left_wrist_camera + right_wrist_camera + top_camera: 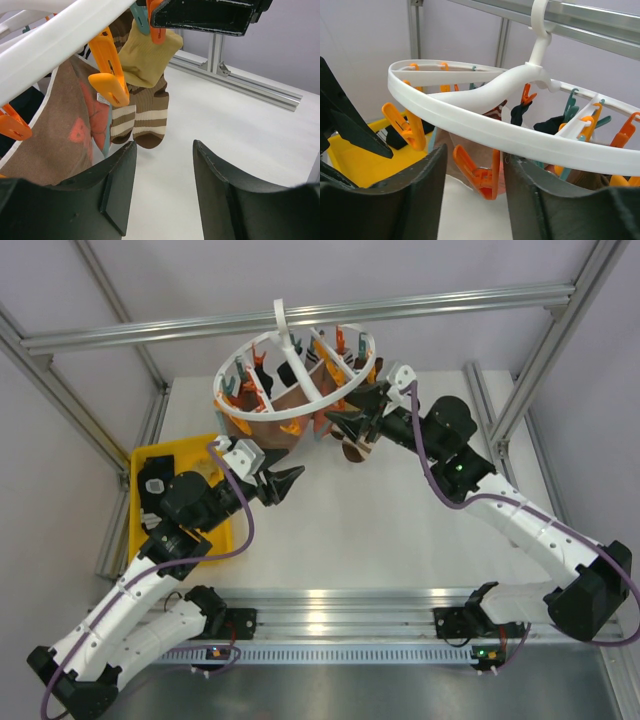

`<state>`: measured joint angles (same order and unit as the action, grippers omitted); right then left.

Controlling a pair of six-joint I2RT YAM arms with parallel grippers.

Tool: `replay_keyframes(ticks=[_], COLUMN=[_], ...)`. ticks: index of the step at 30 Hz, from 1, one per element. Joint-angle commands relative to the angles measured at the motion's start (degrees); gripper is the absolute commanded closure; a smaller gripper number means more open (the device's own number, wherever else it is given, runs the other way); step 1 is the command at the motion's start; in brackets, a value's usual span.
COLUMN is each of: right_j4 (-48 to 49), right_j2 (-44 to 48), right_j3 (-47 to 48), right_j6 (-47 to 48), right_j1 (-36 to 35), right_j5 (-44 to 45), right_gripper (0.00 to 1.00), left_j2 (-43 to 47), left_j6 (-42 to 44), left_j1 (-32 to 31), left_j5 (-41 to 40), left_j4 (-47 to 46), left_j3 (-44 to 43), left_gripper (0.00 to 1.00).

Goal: Clip the socks to the hanger
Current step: Open the clamp at the hanger.

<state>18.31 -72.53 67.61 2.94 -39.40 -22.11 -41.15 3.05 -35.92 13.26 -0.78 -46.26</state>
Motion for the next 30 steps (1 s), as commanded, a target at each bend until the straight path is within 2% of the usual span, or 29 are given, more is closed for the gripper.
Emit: replay_keyframes(ticks=[1, 5, 14, 20, 24, 27, 30], right_j4=[1.1, 0.4, -1.6, -3.2, -4.5, -5.0, -6.1], right_j2=[0.5, 0.2, -0.2, -0.9, -1.1, -1.0, -0.8], right_j3=[3.8, 4.3, 5.3, 6.0, 6.3, 6.0, 6.1], right_j6=[-1.9, -4.6, -11.8, -17.1, -20.6, -21.7, -21.6], right_j1=[-0.9, -0.9, -0.9, -0.7, -0.2, -0.2, -0.1], right_j5=[1.1, 1.8, 2.9, 3.9, 6.1, 7.1, 8.1], right_gripper=[0.57, 0.74, 0.96, 0.96, 1.00, 1.00, 1.00], left_j2=[-0.2, 0.0, -0.2, -1.1, -0.9, 0.4, 5.1], left_j6=[-0.7, -0.7, 1.5, 4.3, 5.6, 5.2, 4.2], left_j1=[0.2, 0.3, 0.2, 0.2, 0.2, 0.2, 0.3], left_j5=[0.9, 1.0, 2.5, 2.6, 2.4, -1.3, -7.6], left_j4=[-1.8, -1.8, -1.9, -4.0, -3.7, 0.5, 8.9], left_j3=[0.0, 0.0, 0.2, 0.3, 0.8, 0.7, 2.7], left_gripper=[0.46, 0.46, 0.46, 0.46, 0.46, 0.46, 0.48])
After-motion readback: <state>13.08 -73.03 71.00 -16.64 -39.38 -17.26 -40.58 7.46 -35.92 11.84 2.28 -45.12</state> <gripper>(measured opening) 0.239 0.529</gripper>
